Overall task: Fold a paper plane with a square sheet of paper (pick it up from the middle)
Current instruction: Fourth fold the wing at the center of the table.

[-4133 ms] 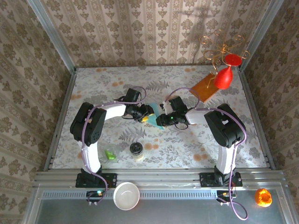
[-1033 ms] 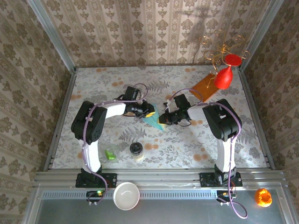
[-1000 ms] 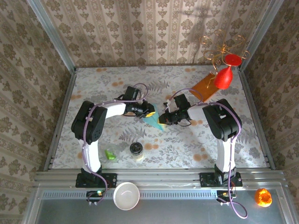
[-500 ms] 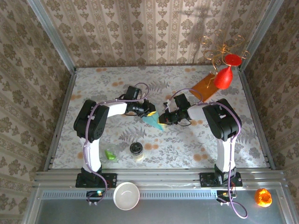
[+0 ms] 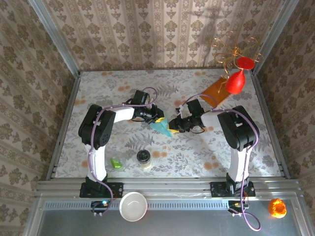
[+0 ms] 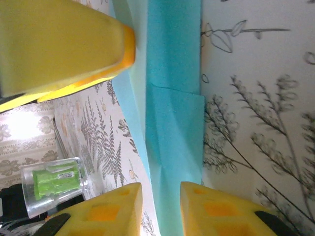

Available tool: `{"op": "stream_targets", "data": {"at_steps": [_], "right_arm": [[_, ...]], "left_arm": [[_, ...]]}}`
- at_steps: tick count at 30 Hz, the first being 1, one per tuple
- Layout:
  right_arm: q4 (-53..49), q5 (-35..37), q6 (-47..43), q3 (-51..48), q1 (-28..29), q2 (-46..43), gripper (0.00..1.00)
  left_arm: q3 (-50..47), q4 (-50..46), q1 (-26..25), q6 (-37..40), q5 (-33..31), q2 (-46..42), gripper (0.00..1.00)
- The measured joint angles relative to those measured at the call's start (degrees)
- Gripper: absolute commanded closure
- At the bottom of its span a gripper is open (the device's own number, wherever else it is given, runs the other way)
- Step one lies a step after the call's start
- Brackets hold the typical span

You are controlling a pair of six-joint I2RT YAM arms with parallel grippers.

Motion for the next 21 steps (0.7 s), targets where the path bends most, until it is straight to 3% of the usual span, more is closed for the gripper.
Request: {"op": "stream_targets", "data": {"at_steps": [7,21], "right_arm": [[-1.40,1.90,-0.07,-0.81,-0.59,-4.09,0.68],[-9.35,5.33,-5.66,1.99,2.82,-2.75,0.70]], "left_arm": [[0.15,-0.09,0.00,0.00,-0.15,0.00,0.82],[0.22,-0.48,0.00,0.00,-0.46,0.07,0.82]]}}
